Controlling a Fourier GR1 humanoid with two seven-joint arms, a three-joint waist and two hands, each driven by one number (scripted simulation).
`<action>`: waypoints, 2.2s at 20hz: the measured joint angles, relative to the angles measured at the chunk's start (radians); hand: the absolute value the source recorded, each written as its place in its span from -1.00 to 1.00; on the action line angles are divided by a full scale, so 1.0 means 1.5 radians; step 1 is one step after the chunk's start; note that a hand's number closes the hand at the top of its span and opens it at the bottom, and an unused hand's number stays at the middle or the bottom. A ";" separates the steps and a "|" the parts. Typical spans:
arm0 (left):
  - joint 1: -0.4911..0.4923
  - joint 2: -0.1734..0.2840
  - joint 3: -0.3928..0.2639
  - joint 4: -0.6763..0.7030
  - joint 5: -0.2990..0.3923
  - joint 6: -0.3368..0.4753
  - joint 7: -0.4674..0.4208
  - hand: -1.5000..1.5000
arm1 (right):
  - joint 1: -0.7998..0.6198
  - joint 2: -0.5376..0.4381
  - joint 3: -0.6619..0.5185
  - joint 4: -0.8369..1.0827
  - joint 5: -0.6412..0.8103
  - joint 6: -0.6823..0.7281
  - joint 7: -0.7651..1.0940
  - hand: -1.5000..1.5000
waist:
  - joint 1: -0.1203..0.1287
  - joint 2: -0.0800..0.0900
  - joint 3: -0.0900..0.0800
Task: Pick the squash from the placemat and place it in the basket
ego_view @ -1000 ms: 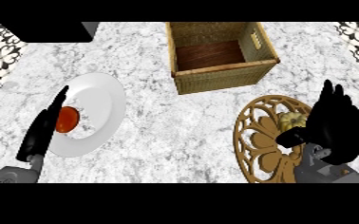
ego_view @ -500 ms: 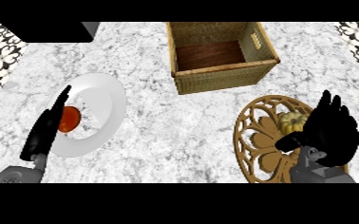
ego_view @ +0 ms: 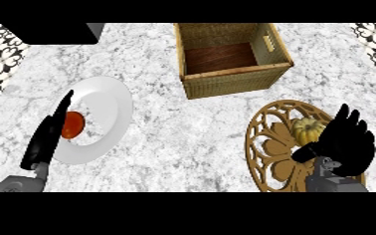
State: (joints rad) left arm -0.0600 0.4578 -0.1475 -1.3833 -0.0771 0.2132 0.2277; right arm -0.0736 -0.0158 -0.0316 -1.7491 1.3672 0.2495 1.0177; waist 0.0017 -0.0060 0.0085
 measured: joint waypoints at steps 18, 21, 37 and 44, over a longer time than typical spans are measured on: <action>0.007 -0.036 0.046 -0.010 -0.044 -0.040 0.000 0.00 | -0.011 -0.014 -0.086 0.092 -0.048 -0.042 -0.044 1.00 | 0.000 -0.002 -0.003; 0.012 -0.036 0.058 0.002 -0.047 -0.047 -0.018 0.00 | -0.011 -0.007 -0.093 0.102 -0.070 -0.040 -0.049 1.00 | -0.001 -0.004 -0.005; 0.013 -0.061 0.071 -0.017 -0.075 -0.057 -0.010 0.00 | -0.032 -0.032 -0.048 0.173 -0.089 -0.085 -0.113 1.00 | -0.004 -0.013 -0.018; 0.016 -0.061 0.076 -0.024 -0.073 -0.069 0.002 0.00 | -0.062 -0.114 0.011 0.157 -0.115 -0.028 -0.282 1.00 | 0.001 -0.005 -0.008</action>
State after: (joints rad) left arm -0.0365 0.3666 -0.0340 -1.4198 -0.1874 0.1104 0.2307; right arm -0.1671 -0.1868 -0.0144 -1.5141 1.1946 0.2077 0.5947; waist 0.0024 -0.0137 -0.0038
